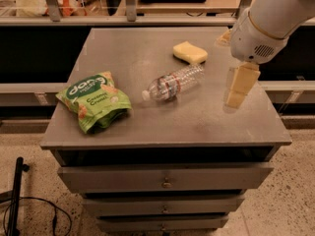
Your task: Pick water bottle
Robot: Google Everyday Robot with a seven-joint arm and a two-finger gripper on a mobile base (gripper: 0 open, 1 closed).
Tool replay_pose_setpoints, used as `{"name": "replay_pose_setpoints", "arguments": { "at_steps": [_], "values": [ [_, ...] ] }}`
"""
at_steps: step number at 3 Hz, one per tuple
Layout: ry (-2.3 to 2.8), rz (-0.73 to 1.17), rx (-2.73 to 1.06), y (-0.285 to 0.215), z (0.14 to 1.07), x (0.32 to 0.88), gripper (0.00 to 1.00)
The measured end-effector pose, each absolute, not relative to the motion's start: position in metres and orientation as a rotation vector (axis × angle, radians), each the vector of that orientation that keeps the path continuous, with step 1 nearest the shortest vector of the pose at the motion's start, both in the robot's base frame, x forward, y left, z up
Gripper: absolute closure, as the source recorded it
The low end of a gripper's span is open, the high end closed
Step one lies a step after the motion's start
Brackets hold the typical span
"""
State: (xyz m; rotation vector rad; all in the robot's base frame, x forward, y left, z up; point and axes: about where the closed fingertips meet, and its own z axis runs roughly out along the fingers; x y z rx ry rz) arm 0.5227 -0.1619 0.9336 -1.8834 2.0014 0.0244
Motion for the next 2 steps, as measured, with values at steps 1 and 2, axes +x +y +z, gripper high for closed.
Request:
{"name": "replay_pose_setpoints", "arguments": {
  "at_steps": [1, 2],
  "values": [
    [2.001, 0.024, -1.884, -0.1618, 0.9336, 0.5227, 0.00],
    [1.969, -0.007, -1.917, -0.1578, 0.9360, 0.5278, 0.00]
  ]
}}
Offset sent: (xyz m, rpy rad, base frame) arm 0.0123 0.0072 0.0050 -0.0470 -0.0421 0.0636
